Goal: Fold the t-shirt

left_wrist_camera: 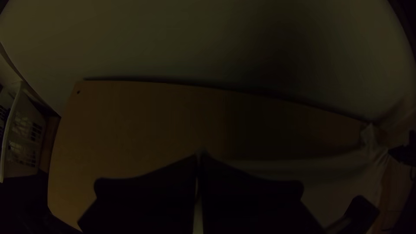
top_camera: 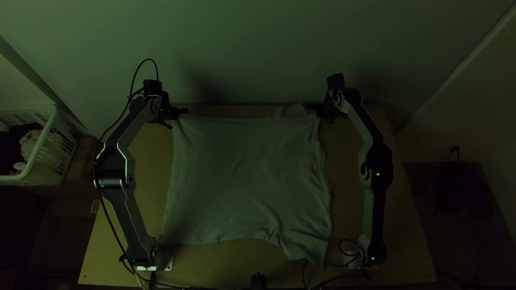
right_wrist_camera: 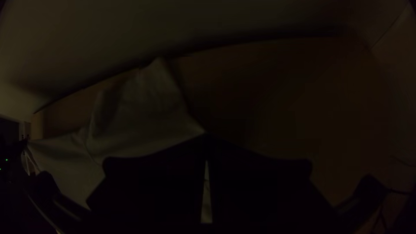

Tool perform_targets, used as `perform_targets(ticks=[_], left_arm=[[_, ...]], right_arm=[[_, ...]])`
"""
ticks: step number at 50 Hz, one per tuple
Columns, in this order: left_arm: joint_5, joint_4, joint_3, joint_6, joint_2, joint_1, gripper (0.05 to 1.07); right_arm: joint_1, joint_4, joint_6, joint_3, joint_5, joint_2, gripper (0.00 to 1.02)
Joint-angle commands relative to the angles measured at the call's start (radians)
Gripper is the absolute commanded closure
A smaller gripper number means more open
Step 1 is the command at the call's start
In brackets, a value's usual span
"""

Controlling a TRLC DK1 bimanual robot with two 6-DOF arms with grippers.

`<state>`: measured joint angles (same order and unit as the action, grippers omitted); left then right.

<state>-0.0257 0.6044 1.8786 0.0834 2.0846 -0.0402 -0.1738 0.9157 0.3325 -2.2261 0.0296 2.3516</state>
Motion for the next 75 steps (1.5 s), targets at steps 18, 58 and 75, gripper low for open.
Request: perform_targets(ticks=[18, 58, 75], left_arm=[[0.004, -0.066, -0.254, 0.012, -0.146, -0.012, 1.05], [0.03, -0.143, -0.639, -0.034, -0.413, -0.03, 1.05], [0.032, -0.198, -0.837, -0.047, -0.515, -0.03, 1.05]], right_arm=[[-0.026, 0.032, -0.013, 0.183, -0.03, -0.16, 1.0], [-0.087, -0.11, -0.03, 0.815, -0.03, -0.578, 1.0], [-0.115, -0.163, -0.02, 1.023, -0.03, -0.7, 1.0]])
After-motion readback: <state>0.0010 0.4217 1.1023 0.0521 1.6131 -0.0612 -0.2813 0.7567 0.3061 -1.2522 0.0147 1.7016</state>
